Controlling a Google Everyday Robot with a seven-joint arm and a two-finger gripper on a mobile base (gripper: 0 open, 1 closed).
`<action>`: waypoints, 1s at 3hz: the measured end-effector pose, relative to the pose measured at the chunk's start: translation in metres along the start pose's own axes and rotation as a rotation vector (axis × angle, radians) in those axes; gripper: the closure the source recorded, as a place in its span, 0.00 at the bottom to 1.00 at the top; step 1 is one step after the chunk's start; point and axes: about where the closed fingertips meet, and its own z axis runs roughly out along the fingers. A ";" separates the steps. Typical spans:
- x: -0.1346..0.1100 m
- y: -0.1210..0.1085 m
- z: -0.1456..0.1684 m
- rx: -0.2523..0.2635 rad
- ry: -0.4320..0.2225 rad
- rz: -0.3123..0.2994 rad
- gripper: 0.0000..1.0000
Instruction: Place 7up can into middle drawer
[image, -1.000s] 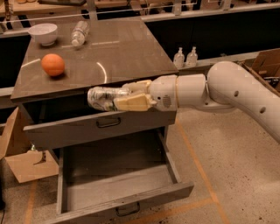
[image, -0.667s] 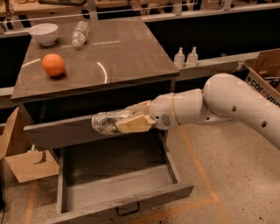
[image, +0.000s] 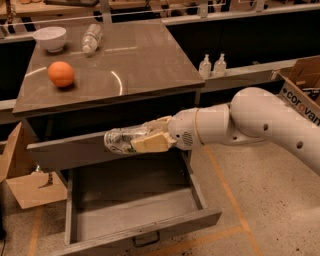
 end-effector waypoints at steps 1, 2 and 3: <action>0.034 -0.002 0.023 0.003 -0.042 0.017 1.00; 0.083 -0.015 0.066 -0.029 -0.096 0.020 1.00; 0.125 -0.028 0.113 -0.082 -0.118 0.001 1.00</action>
Offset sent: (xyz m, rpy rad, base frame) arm 0.0134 0.0435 -0.1901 0.1880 0.0012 0.0217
